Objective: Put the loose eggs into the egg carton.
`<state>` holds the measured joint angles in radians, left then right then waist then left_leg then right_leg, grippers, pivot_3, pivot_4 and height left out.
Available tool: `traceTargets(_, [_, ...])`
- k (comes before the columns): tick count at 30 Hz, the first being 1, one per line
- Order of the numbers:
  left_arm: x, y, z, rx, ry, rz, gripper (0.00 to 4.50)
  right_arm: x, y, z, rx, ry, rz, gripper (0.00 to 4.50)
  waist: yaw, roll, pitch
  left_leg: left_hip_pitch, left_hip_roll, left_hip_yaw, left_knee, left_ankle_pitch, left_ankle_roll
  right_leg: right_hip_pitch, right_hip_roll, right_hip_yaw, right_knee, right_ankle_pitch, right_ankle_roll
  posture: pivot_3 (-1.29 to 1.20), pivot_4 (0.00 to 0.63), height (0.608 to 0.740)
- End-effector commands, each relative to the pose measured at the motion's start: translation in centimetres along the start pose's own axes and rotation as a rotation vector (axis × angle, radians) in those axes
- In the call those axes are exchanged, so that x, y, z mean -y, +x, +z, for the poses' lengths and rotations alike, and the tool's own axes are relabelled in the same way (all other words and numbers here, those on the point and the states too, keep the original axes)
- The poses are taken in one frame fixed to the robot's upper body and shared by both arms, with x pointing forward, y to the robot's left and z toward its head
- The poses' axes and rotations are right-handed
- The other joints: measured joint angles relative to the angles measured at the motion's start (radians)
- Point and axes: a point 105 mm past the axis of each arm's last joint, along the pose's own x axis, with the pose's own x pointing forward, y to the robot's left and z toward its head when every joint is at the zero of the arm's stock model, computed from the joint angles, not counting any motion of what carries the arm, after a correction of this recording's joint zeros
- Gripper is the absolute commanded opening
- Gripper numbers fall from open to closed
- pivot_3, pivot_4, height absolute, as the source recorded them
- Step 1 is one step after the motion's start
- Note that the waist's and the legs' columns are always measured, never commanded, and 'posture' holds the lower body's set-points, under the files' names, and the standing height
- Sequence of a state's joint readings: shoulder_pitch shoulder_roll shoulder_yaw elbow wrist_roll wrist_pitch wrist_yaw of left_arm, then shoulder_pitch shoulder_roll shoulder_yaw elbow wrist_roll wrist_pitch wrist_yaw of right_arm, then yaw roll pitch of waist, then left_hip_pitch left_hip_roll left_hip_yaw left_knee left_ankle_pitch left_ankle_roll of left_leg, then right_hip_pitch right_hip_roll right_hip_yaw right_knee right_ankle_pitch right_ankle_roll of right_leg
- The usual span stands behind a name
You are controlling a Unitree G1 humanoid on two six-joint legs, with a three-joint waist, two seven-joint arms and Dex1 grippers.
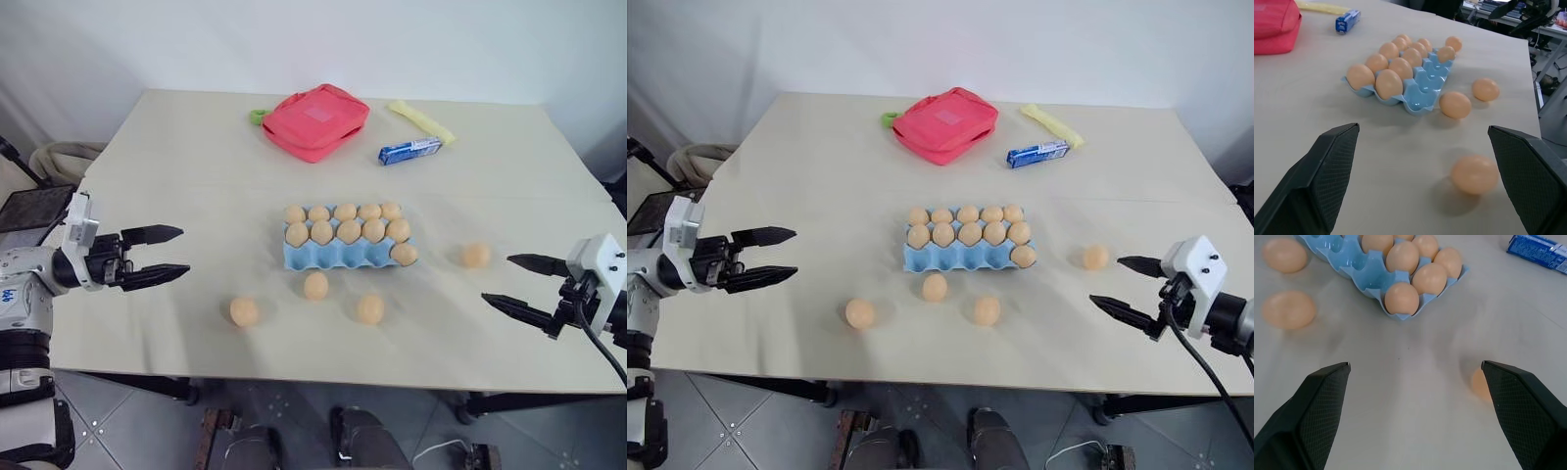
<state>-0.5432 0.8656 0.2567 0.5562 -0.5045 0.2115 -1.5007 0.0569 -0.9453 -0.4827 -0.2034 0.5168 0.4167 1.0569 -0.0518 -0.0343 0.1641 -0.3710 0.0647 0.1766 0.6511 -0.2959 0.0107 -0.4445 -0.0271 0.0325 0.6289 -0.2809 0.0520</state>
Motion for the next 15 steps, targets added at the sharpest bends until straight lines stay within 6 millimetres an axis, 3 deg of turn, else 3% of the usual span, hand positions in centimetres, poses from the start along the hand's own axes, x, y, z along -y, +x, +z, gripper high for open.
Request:
traceTargets(1, [0.2,-0.3,1.0,0.011,0.068,-0.036,4.48,0.3,-0.7,1.3,0.03,-0.037,-0.032,4.5,-0.001,0.0,0.0,0.0,0.0,0.0,0.0,0.0,0.0,0.0,0.0,0.0,0.0,0.0,0.0,0.0,0.15,0.74])
traceTargets(7, [-0.1,-0.1,1.3,0.039,0.045,-0.016,4.48,0.4,-0.9,1.2,0.032,-0.029,-0.051,4.5,-0.001,0.0,0.0,0.0,0.0,0.0,0.0,0.0,0.0,0.0,0.001,0.0,0.0,0.0,0.0,0.0,0.15,0.74])
traceTargets(12, [0.7,-0.5,1.0,0.016,0.032,-0.047,4.48,0.2,-1.1,1.1,0.034,-0.01,-0.069,4.5,-0.002,0.0,0.0,0.0,0.0,0.0,0.0,0.0,0.0,0.0,0.0,0.0,0.0,0.0,0.0,0.0,0.15,0.74])
traceTargets(15, [1.2,-0.9,1.7,0.074,0.037,-0.067,4.48,0.0,-1.2,1.0,0.03,-0.003,-0.069,4.5,-0.002,0.0,0.0,0.0,0.001,0.0,0.0,0.0,-0.001,0.0,0.001,0.0,0.0,0.0,0.0,0.0,0.15,0.74])
